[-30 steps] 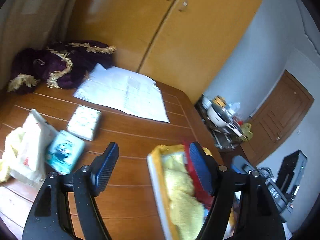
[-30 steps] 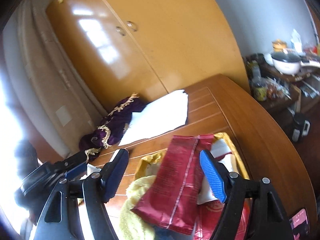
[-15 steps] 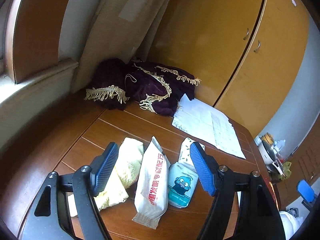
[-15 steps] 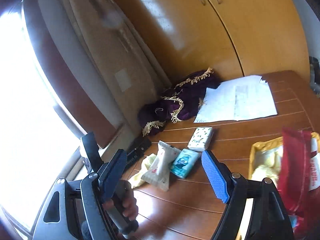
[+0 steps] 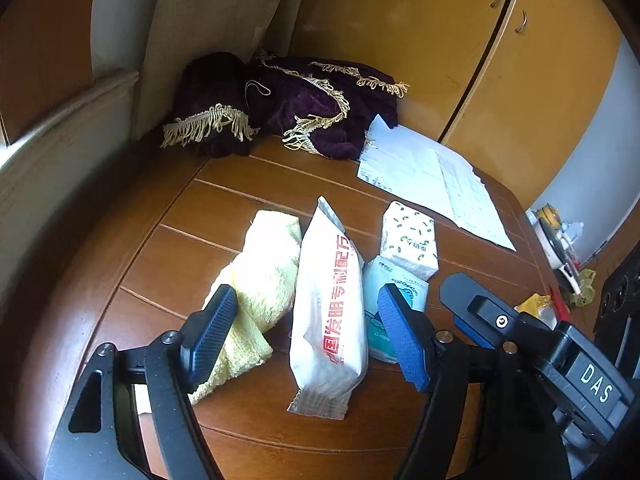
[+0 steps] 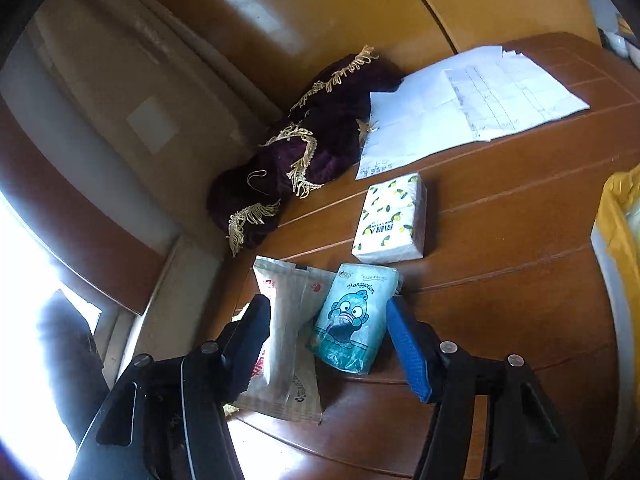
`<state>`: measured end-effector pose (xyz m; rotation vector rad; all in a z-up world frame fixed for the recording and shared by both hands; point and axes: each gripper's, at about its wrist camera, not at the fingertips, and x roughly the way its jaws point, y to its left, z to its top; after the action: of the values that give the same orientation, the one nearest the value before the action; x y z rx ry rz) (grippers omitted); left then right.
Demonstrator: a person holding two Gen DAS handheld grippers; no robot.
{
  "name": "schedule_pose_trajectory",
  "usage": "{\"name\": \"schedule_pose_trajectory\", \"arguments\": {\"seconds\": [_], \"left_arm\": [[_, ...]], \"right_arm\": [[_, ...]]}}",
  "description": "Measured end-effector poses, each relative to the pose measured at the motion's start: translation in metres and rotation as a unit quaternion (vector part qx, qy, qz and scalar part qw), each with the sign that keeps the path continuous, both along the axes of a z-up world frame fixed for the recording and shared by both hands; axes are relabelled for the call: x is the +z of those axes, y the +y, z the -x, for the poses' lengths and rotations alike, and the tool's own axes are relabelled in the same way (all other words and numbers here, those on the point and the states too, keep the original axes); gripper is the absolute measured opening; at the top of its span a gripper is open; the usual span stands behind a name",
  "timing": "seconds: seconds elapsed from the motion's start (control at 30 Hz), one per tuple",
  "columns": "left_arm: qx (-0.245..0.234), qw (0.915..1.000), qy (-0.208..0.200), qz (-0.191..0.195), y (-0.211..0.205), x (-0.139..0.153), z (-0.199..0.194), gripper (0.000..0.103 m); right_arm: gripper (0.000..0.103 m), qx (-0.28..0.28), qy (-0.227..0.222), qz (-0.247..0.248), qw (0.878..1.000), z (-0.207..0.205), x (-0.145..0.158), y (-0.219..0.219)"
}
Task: Organize soft objects
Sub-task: 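Move the left tool to the yellow towel while the right tool moves to the long white packet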
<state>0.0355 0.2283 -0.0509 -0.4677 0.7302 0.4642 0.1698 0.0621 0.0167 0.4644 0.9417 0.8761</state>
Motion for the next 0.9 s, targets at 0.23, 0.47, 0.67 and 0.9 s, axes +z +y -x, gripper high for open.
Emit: {"name": "schedule_pose_trajectory", "arguments": {"seconds": [0.23,0.47,0.67,0.9], "left_arm": [[0.006,0.9993,-0.001,-0.038,-0.007,-0.002,-0.002,0.065],[0.060,0.9961,-0.063,0.008,0.024,0.016,0.024,0.065],[0.166,0.9844,-0.056,-0.021,0.047,0.023,0.045,0.066],[0.133,0.9884,0.011,0.072,0.066,-0.010,0.026,0.066]], "right_arm": [[0.060,-0.004,0.067,-0.040,0.997,-0.011,-0.026,-0.005],[0.057,-0.005,0.082,-0.021,0.996,-0.012,-0.031,-0.001],[0.059,0.031,-0.006,-0.004,0.999,0.015,-0.004,0.020],[0.059,0.078,-0.086,0.057,0.992,0.042,0.005,0.060]]}}
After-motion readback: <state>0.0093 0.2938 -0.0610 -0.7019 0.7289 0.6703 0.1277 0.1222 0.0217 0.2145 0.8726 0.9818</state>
